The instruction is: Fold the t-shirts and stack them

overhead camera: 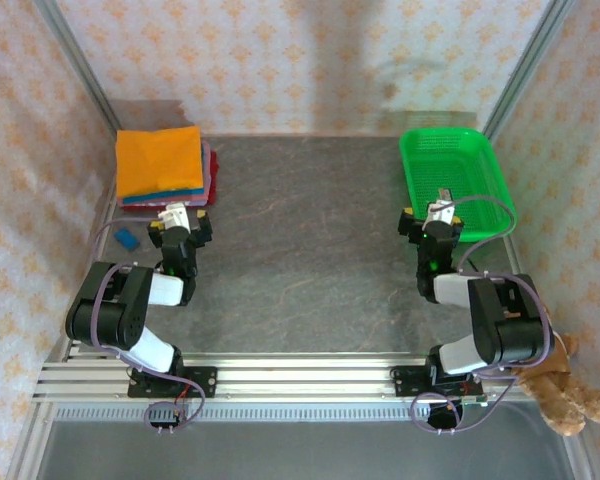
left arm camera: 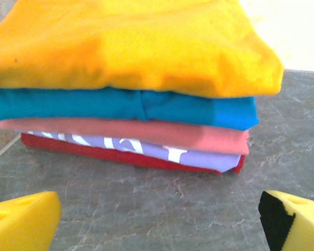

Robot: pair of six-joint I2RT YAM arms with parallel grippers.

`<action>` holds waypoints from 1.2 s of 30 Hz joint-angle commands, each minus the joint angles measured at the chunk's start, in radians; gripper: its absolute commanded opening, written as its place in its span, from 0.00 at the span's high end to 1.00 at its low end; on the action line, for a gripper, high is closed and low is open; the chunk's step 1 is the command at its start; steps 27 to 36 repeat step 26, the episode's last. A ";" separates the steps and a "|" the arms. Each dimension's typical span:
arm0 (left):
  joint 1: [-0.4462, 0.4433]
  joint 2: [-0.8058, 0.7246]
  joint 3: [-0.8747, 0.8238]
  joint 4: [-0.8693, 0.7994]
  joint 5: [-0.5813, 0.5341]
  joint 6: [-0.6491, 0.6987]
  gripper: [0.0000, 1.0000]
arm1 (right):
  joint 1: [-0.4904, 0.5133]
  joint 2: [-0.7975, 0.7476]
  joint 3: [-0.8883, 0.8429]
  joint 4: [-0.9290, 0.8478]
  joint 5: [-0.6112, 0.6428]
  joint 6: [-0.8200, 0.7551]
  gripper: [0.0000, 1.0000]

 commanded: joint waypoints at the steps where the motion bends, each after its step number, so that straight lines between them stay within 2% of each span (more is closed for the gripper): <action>1: 0.000 -0.017 -0.030 0.002 -0.023 0.006 0.00 | -0.005 0.063 -0.076 0.114 -0.044 0.028 0.01; 4: 0.000 -0.016 -0.034 0.004 -0.029 0.005 0.00 | -0.005 0.053 -0.013 -0.023 -0.024 0.036 0.01; 7: 0.000 -0.018 0.020 -0.106 -0.055 -0.008 0.00 | -0.033 0.063 0.042 -0.117 -0.031 0.075 0.01; 23: 0.003 -0.018 -0.006 -0.066 -0.054 -0.010 0.00 | -0.051 0.067 0.057 -0.141 -0.059 0.087 0.01; 26: 0.003 -0.023 -0.047 0.026 -0.067 -0.017 0.00 | -0.050 0.065 0.054 -0.133 -0.058 0.085 0.01; 36: 0.003 -0.023 -0.047 0.026 -0.067 -0.017 0.00 | -0.050 0.065 0.054 -0.133 -0.058 0.085 0.01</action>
